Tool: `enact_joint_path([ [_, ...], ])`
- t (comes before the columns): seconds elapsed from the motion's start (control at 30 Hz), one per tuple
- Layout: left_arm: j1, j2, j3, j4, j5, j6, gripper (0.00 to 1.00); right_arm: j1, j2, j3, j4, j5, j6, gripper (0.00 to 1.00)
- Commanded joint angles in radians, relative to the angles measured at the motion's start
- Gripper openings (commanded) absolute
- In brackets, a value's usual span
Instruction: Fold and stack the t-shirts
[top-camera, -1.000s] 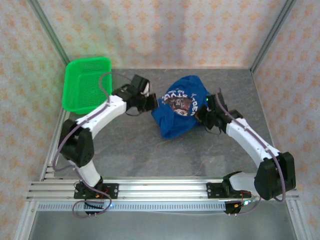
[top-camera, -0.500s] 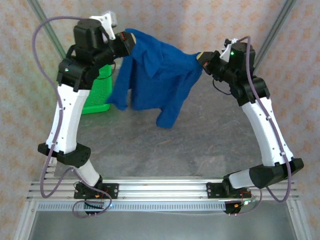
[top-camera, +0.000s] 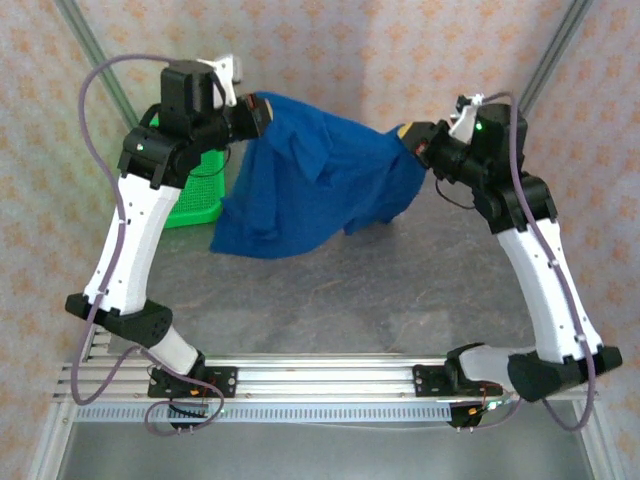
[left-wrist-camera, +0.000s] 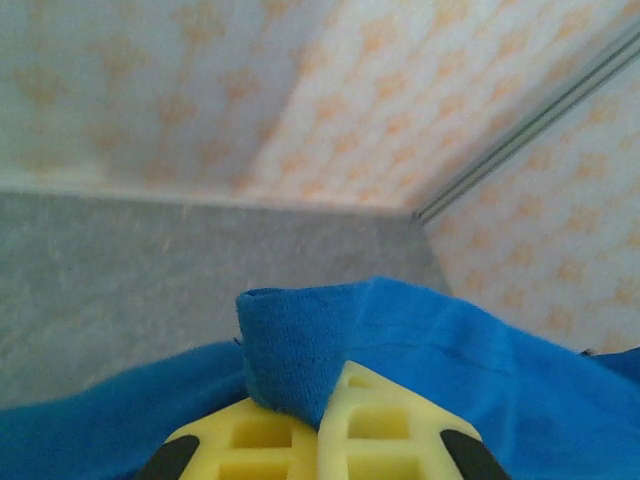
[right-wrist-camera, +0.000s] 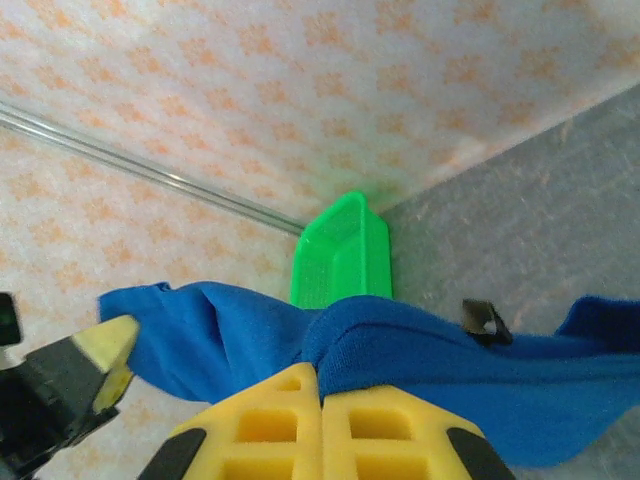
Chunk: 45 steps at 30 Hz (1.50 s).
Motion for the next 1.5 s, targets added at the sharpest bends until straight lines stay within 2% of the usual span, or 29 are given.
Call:
enact_joint_path([
  [0.0, 0.007, -0.132, -0.138, 0.099, 0.02, 0.026, 0.05, -0.005, -0.104, -0.099, -0.027, -0.031, 0.027, 0.0],
  [0.17, 0.004, -0.209, -0.246, 0.108, 0.074, 0.035, 0.05, -0.004, -0.196, -0.208, -0.032, -0.097, 0.086, 0.0],
  [0.3, 0.003, -0.264, -0.283, 0.119, 0.038, 0.029, 0.05, 0.007, -0.248, -0.224, -0.025, -0.132, 0.131, 0.0],
  [0.57, 0.003, -0.249, -0.145, 0.15, -0.007, 0.016, 0.05, 0.012, -0.26, -0.125, 0.01, -0.16, 0.198, 0.0],
  [0.77, 0.004, -0.215, -0.094, 0.173, -0.052, 0.052, 0.05, 0.012, -0.259, -0.133, 0.034, -0.155, 0.228, 0.0],
  [0.9, 0.004, -0.103, -0.054, 0.185, -0.058, 0.093, 0.05, -0.002, -0.209, -0.139, -0.005, -0.122, 0.189, 0.0],
  [1.03, 0.002, 0.078, 0.058, 0.185, -0.052, 0.132, 0.05, -0.058, -0.109, -0.115, -0.078, -0.093, 0.137, 0.0],
  [1.17, 0.001, 0.336, 0.24, 0.15, -0.046, 0.142, 0.05, -0.148, 0.035, -0.096, -0.198, -0.063, 0.042, 0.0],
  [1.23, 0.0, 0.484, 0.319, 0.158, -0.052, 0.131, 0.07, -0.193, 0.098, -0.1, -0.243, 0.015, -0.026, 0.0],
  [1.3, 0.0, 0.622, 0.43, 0.16, -0.044, 0.108, 0.08, -0.25, 0.168, -0.123, -0.196, 0.053, -0.074, 0.0],
  [1.33, 0.002, 0.671, 0.474, 0.169, -0.043, 0.085, 0.09, -0.266, 0.197, -0.133, -0.159, 0.082, -0.098, 0.0],
  [1.37, 0.002, 0.723, 0.517, 0.201, -0.024, 0.053, 0.22, -0.285, 0.234, -0.138, -0.101, 0.106, -0.12, 0.0],
  [1.4, 0.005, 0.769, 0.559, 0.234, -0.007, 0.01, 0.4, -0.306, 0.274, -0.143, -0.035, 0.111, -0.126, 0.0],
  [1.43, 0.008, 0.809, 0.606, 0.237, -0.001, -0.027, 0.49, -0.328, 0.31, -0.142, 0.029, 0.1, -0.109, 0.0],
  [1.47, 0.013, 0.845, 0.686, 0.225, 0.013, -0.065, 0.65, -0.347, 0.348, -0.138, 0.102, 0.088, -0.094, 0.04],
])
